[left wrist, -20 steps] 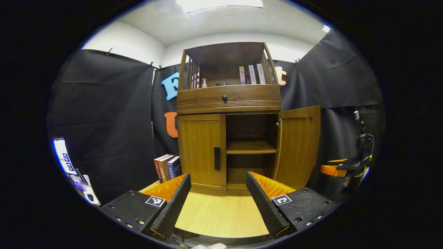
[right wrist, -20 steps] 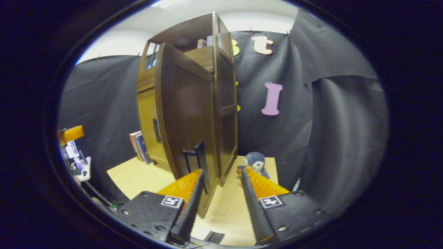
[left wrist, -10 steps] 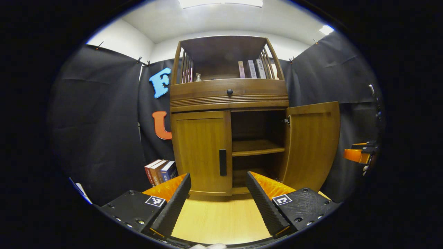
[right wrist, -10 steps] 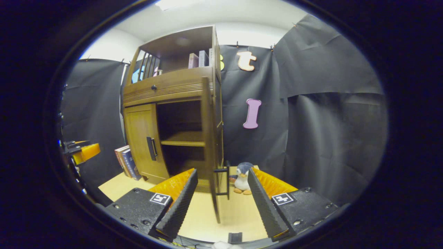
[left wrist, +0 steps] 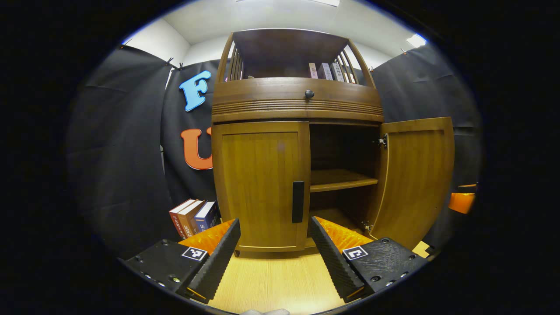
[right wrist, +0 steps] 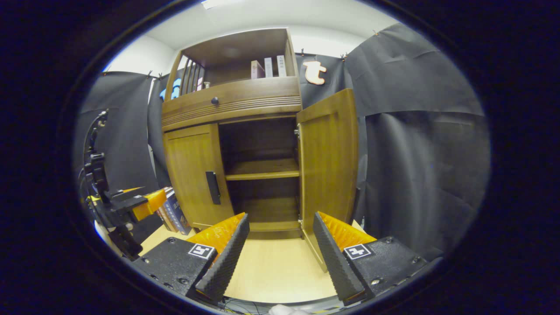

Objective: Open the right door of the double-door shoe cabinet with the right hand, and open the left door with the left hand.

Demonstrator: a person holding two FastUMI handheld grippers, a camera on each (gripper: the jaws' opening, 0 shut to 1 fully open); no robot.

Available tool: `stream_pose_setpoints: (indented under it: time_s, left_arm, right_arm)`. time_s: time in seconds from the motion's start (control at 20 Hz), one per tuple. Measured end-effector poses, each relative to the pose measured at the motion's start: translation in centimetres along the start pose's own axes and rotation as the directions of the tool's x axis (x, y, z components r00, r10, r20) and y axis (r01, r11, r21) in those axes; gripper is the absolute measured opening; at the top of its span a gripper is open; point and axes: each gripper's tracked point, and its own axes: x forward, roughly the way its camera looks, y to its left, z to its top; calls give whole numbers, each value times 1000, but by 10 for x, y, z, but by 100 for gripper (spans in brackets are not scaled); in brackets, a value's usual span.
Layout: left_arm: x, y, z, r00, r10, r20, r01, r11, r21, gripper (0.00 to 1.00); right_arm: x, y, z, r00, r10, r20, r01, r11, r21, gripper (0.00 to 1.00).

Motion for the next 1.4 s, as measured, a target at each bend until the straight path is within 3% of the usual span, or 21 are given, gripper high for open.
stream_pose_setpoints:
  time_s: [0.4, 0.6, 0.8, 0.9, 1.0, 1.15, 1.25, 1.3, 1.35, 1.4]
  left_arm:
    - [113, -27, -3, 996, -67, 62, 67, 998, 0, 96]
    - [174, -42, -14, 996, -80, 43, 80, 997, -12, 96]
    - [205, -53, -27, 996, -89, 14, 90, 996, -27, 94]
    - [216, -53, -35, 997, -80, -9, 80, 996, -35, 69]
    - [224, -52, -44, 997, -65, -34, 64, 997, -46, 70]
    - [231, -51, -48, 997, -67, -36, 64, 995, -73, 48]
    - [227, -50, -49, 996, -76, -42, 73, 995, -71, 34]
    - [225, -50, -49, 996, -80, -44, 78, 995, -63, 31]
    - [223, -50, -49, 995, -88, -41, 86, 994, -63, 39]
    - [220, -51, -49, 994, -97, -41, 94, 993, -68, 30]
  right_arm:
    - [7, -3, 22, 994, -106, -2, 105, 990, -92, 94]
    - [9, -8, 24, 988, -153, -23, 149, 980, -129, 93]
    - [10, -13, 24, 982, -183, -46, 174, 973, -153, 93]
    - [10, -11, 21, 982, -181, -59, 170, 972, -160, 93]
    - [9, -10, 19, 982, -181, -60, 169, 971, -170, 93]
    - [4, -10, 17, 981, -183, -59, 171, 971, -169, 93]
    - [3, -10, 15, 981, -184, -59, 172, 971, -163, 100]
    - [2, -10, 15, 981, -184, -57, 173, 972, -160, 100]
    - [0, -10, 16, 982, -183, -53, 173, 972, -156, 100]
    - [-2, -10, 16, 982, -183, -52, 173, 973, -154, 96]
